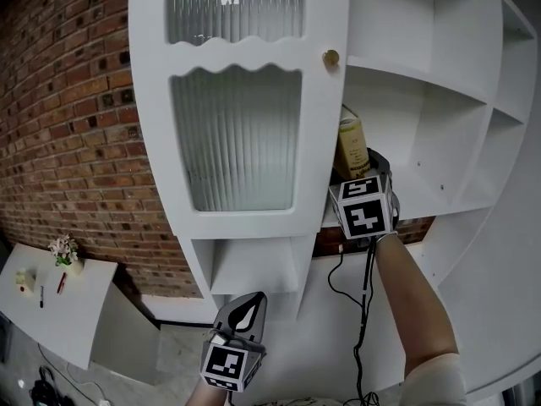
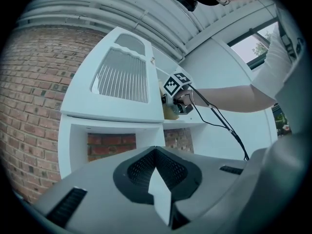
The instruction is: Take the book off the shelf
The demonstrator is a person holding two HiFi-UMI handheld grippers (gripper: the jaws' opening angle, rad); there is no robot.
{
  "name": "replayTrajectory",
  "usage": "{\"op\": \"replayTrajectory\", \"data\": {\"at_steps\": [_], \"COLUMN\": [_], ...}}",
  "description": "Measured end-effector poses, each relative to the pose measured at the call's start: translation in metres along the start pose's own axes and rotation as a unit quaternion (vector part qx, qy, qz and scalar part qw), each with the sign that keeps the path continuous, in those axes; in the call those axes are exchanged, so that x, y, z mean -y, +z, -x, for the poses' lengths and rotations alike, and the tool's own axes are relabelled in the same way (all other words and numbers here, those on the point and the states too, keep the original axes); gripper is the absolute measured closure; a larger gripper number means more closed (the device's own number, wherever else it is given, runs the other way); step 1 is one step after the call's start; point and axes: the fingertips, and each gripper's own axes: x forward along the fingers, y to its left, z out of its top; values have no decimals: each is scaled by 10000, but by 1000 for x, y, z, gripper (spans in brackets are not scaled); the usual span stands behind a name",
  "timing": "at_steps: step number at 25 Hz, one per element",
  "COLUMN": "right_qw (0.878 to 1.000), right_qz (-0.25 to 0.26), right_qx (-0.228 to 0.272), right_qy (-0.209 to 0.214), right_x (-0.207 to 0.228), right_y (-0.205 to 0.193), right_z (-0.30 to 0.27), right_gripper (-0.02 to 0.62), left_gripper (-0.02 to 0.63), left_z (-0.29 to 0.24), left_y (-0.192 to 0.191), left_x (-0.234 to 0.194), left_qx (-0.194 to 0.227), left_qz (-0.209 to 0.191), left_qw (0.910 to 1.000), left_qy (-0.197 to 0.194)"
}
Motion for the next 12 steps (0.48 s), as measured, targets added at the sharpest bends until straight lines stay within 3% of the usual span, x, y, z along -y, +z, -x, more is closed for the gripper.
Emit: {"op": "replayTrajectory", "data": {"at_steps": [6, 12], "right_qw": [9999, 9997], "right_qz": [-71, -156], "right_qx": [-112, 7], "right_qy": [-35, -207], "right_x": [7, 14], "right_y": [-5, -6], "right_z": [-15, -15], "right_gripper": [288, 340], "left_gripper": [591, 591], "left_z": [2, 7], "left_y": [-5, -14], "left_x": [-13, -18], "left_qx": [153, -41], "left_qz": [34, 163], "left_qw": [9998, 9996], "left_qy": [129, 223]}}
